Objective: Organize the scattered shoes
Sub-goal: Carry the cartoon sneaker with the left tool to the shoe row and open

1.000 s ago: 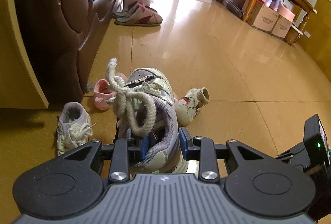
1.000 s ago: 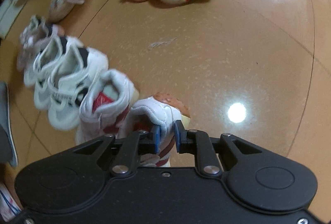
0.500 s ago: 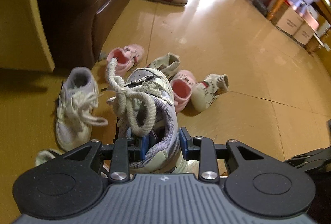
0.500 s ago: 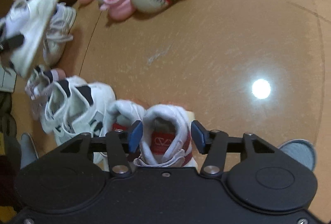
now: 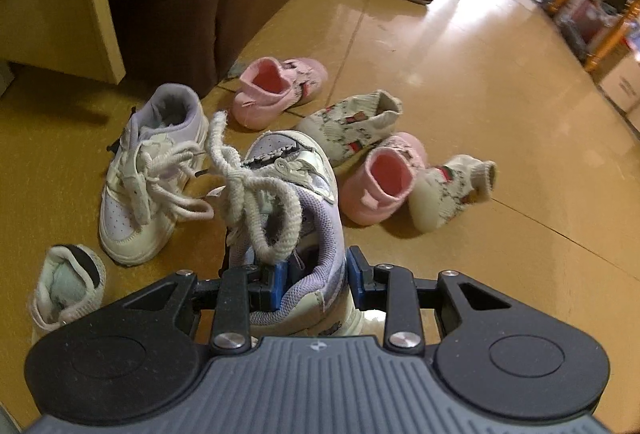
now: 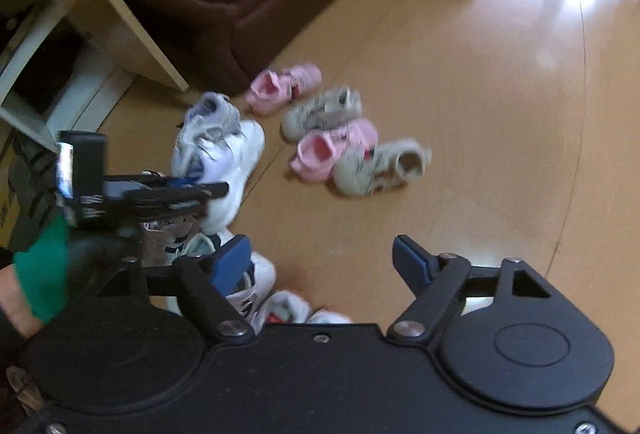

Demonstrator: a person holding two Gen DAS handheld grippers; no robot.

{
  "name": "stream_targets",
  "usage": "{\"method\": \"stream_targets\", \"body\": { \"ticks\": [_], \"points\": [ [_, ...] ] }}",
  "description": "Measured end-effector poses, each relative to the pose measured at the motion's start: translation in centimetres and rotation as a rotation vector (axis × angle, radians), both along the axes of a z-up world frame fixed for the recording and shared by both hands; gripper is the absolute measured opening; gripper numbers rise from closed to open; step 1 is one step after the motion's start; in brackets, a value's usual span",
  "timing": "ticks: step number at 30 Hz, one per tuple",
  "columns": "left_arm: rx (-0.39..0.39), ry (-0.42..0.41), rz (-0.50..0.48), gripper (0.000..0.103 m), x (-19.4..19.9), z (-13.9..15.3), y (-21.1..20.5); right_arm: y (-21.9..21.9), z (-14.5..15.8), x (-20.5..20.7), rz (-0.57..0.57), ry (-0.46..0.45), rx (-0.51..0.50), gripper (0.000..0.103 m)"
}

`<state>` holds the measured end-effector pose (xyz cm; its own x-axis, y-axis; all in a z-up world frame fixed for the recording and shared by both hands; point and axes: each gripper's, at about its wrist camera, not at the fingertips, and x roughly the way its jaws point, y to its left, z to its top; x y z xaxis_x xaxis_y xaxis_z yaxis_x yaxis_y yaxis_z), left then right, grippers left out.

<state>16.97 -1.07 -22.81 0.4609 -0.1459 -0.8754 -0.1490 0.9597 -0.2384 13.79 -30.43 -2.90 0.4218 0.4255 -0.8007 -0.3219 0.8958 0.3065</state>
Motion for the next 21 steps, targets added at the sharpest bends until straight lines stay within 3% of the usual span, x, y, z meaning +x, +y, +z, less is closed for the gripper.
{"method": "stream_targets", "body": {
  "ticks": [3,6,11,16,21],
  "points": [
    [-0.026,0.030,0.013,0.038,0.8,-1.4,-0.7,-0.9,0.0,0.7,-0.036,0.002,0.083,0.081],
    [-0.065,0.041,-0.043,0.042,1.2,-1.9,-1.3,-0.4,-0.7,1.7,-0.048,0.009,0.139,0.081],
    [-0.021,-0.012,-0.168,0.048,1.0,0.5,-1.2,-0.3,-1.7,2.9,-0.060,0.020,0.155,0.081],
    [0.184,-0.068,-0.562,0.048,1.5,3.1,-2.8,-0.9,-0.3,3.5,-0.108,-0.011,0.220,0.081],
    [0.434,-0.110,-1.131,0.048,0.9,2.7,-7.5,-1.9,2.0,3.3,-0.160,-0.066,0.308,0.082]
  ]
}}
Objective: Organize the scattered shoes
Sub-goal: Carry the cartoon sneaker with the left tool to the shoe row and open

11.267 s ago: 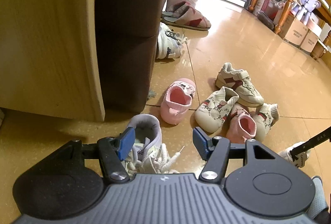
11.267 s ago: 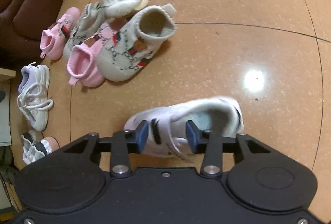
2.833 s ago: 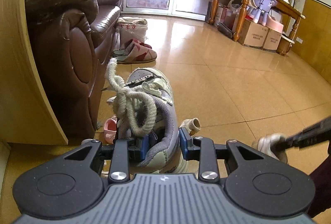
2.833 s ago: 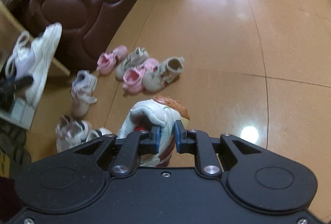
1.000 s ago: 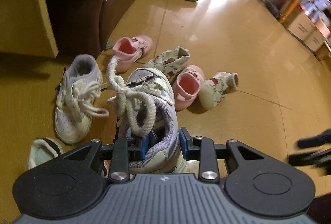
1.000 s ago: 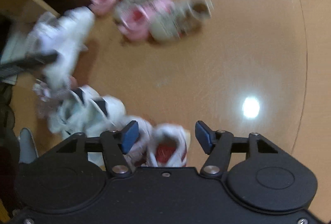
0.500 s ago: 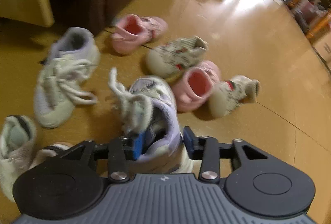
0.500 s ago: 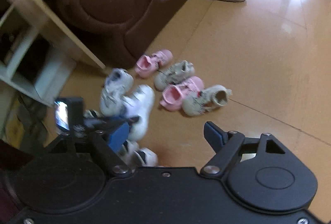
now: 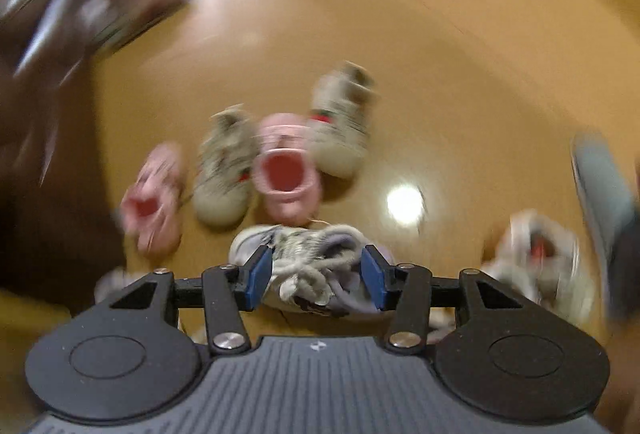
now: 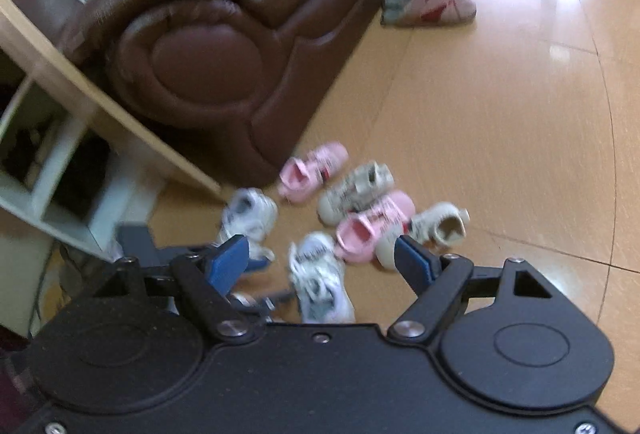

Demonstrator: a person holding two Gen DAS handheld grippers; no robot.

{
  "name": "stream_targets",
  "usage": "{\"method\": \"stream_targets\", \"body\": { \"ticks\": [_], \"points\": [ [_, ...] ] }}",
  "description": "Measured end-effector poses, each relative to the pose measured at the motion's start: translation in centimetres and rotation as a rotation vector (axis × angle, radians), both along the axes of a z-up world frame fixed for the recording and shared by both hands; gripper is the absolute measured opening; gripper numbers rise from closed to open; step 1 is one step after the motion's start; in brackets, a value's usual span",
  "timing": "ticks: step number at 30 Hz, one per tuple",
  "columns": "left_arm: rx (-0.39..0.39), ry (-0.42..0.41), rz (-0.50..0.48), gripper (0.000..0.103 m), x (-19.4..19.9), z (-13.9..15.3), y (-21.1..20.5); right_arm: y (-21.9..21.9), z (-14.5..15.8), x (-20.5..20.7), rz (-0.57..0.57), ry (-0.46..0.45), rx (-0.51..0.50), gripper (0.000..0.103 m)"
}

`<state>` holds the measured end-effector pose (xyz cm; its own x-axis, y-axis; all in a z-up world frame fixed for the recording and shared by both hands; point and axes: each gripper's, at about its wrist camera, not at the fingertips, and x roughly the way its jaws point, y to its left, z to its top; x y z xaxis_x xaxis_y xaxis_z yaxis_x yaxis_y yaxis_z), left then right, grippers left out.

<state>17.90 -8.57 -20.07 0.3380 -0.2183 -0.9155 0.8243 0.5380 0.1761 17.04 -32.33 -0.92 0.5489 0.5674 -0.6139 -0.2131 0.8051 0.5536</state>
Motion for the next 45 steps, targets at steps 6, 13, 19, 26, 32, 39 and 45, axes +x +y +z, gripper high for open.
{"method": "stream_targets", "body": {
  "ticks": [6,13,19,26,32,39,45],
  "points": [
    [0.090,0.054,-0.263,0.048,1.8,-0.5,-3.5,-1.1,0.7,-0.2,-0.046,-0.013,0.045,0.083],
    [0.339,0.150,-0.598,0.048,3.5,-3.6,-7.0,-2.7,-0.6,0.1,-0.097,0.037,0.072,0.084],
    [0.432,0.246,-0.727,0.047,3.0,-6.4,-7.2,-3.2,-0.6,0.6,-0.110,0.052,0.102,0.084],
    [0.452,0.221,-0.720,0.047,2.8,-9.3,-7.2,-2.9,-0.8,0.7,-0.103,0.063,0.118,0.085],
    [0.358,0.267,-0.414,0.026,5.1,-9.0,-6.6,-3.4,-1.1,0.6,-0.129,0.070,0.120,0.085],
    [0.018,0.325,0.143,0.018,7.6,-4.1,-0.2,-3.5,-0.4,0.5,-0.142,0.053,0.134,0.085],
    [-0.194,0.355,0.525,0.017,6.8,-1.7,6.7,-3.2,0.7,0.4,-0.160,0.033,0.164,0.085]
  ]
}}
